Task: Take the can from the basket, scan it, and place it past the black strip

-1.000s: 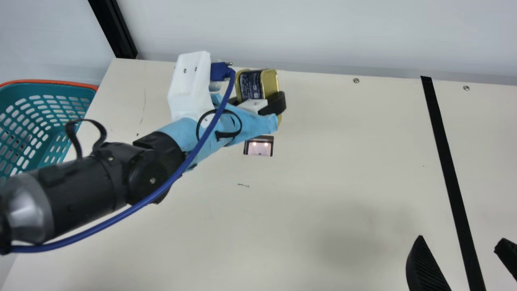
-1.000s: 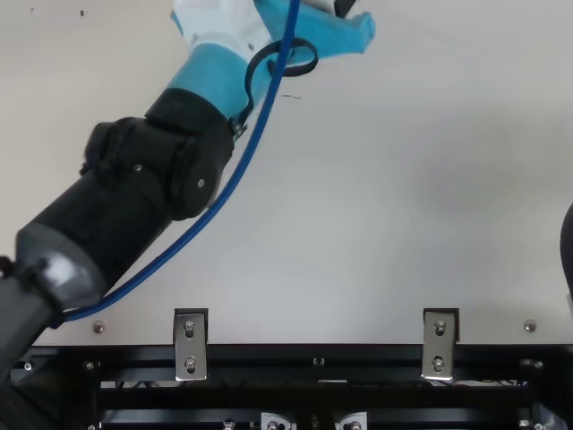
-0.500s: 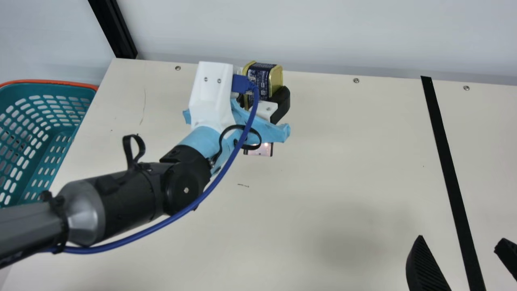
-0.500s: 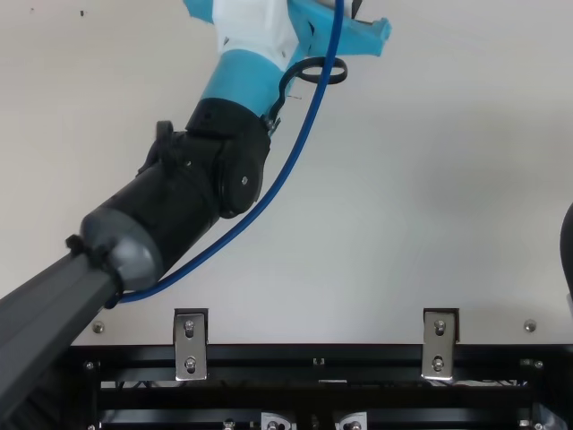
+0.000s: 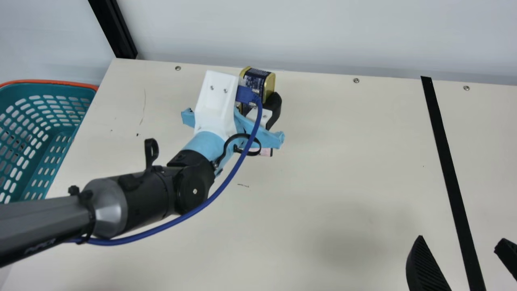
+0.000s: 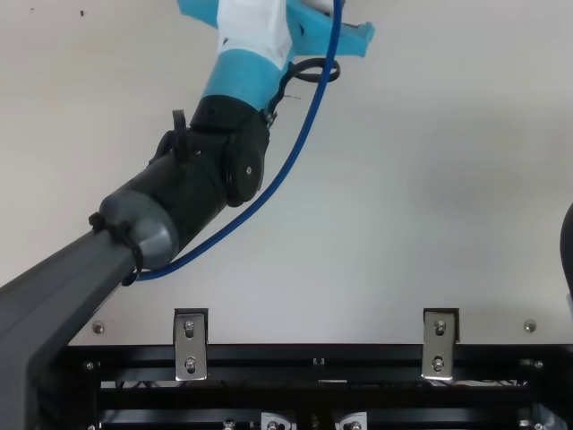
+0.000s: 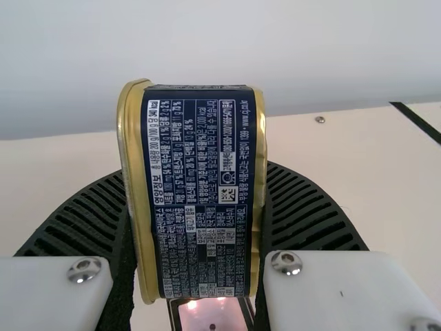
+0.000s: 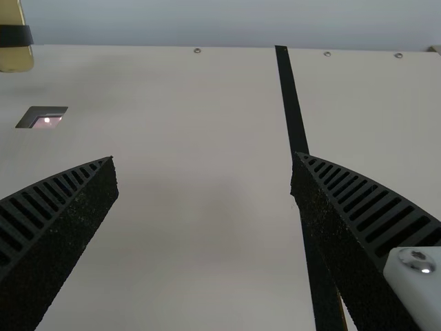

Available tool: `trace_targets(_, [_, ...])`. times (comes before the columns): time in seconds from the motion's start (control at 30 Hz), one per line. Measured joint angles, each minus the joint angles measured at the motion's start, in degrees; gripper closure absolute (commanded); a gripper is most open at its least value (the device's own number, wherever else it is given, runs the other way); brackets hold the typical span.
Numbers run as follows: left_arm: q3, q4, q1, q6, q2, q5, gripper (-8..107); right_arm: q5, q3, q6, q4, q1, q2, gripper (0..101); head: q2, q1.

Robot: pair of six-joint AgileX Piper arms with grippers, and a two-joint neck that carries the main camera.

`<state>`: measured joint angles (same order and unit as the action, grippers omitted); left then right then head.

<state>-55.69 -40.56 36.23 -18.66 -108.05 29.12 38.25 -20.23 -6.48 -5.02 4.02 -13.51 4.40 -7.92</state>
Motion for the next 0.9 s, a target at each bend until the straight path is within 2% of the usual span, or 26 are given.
trace_targets(0.27, [2.35,4.34,-0.33,1.41,4.46,-1.32,89,0.00,0.00,0.00,0.00,0.00,0.00,0,0.00,0.00])
trace_targets(0.5, [4.19,6.44,-1.74,-2.17,10.51,-6.09,89,0.00,0.00,0.00,0.00,0.00,0.00,0,0.00,0.00])
trace_targets(0.7, [4.04,7.09,-4.20,-7.44,16.91,-12.96,89,0.00,0.00,0.00,0.00,0.00,0.00,0,0.00,0.00])
trace_targets(0.9, [1.59,9.83,-7.88,-12.56,22.81,-23.46,89,0.00,0.00,0.00,0.00,0.00,0.00,0,0.00,0.00])
